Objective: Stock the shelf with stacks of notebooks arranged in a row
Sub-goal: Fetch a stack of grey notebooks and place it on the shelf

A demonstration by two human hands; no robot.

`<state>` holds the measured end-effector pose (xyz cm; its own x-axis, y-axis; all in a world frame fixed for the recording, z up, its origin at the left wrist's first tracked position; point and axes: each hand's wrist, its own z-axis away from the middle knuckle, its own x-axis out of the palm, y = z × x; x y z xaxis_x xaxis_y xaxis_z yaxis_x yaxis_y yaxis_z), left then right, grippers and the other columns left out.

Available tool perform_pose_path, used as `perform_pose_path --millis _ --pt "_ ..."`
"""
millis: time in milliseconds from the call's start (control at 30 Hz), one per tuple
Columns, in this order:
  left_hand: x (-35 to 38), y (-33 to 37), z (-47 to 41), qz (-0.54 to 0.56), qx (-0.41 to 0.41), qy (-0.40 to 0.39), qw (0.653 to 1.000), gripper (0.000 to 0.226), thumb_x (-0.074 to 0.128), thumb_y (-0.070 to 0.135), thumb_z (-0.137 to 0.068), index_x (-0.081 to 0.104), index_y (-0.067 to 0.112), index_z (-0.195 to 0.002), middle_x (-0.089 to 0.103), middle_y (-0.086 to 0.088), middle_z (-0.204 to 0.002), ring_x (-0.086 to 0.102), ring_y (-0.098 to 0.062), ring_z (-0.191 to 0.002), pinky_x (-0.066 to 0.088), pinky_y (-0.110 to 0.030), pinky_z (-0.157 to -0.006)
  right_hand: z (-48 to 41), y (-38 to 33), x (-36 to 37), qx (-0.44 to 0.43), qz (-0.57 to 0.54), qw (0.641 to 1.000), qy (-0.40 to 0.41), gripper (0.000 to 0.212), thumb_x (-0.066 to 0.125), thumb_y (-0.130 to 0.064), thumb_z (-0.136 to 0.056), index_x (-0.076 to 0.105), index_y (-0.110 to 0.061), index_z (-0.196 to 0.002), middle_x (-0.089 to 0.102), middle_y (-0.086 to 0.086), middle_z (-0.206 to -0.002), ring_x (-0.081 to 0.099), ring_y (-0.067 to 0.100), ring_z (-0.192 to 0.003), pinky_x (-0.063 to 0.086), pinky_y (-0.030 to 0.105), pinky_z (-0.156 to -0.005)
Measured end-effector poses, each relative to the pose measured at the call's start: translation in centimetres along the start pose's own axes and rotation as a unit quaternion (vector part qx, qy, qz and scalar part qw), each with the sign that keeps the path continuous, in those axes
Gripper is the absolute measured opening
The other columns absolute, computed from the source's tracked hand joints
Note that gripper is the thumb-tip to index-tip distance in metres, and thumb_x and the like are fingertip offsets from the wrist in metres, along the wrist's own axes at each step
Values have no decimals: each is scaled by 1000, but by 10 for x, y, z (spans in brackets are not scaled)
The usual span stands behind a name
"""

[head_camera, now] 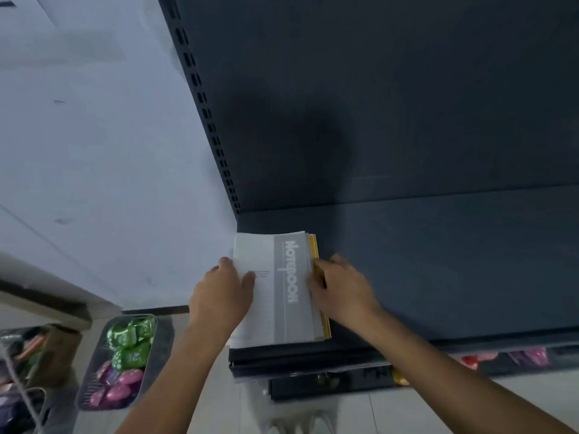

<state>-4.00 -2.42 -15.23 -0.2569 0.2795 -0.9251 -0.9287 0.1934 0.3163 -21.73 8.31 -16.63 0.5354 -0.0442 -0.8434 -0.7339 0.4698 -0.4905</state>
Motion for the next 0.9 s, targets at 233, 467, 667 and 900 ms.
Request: perform_pose_path --millis 233,467,667,900 --pt "-11 -6 -8 2 16 -29 999 37 60 43 -95 53 12 -115 65 -6 -108 57 -21 -86 39 -29 -69 3 -12 7 -28 101 993 56 39 37 -46 -104 61 -16 -110 48 2 -111 57 21 -101 54 36 -76" --pt "-15 -16 -11 65 14 -65 996 34 68 35 -87 58 14 -112 66 1 -100 59 -17 -84 36 -21 -53 6 -20 11 -21 101 992 67 36 40 -45 -103 62 -17 -100 47 -1 -108 58 18 -90 53 33 -71" --pt "-16 -19 0 71 18 -50 996 29 64 30 -92 58 11 -112 58 3 -95 52 -14 -82 32 -18 -52 10 -32 12 -1 49 997 59 34 47 -44 -101 54 -16 -85 46 -2 -106 52 17 -78 47 31 -66" --pt "-22 -21 8 125 23 -63 990 13 51 23 -100 45 12 -105 53 3 -90 48 -8 -73 35 -22 -56 13 -35 15 2 27 998 51 32 50 -44 -99 48 -19 -79 46 -5 -96 51 18 -79 46 33 -64"
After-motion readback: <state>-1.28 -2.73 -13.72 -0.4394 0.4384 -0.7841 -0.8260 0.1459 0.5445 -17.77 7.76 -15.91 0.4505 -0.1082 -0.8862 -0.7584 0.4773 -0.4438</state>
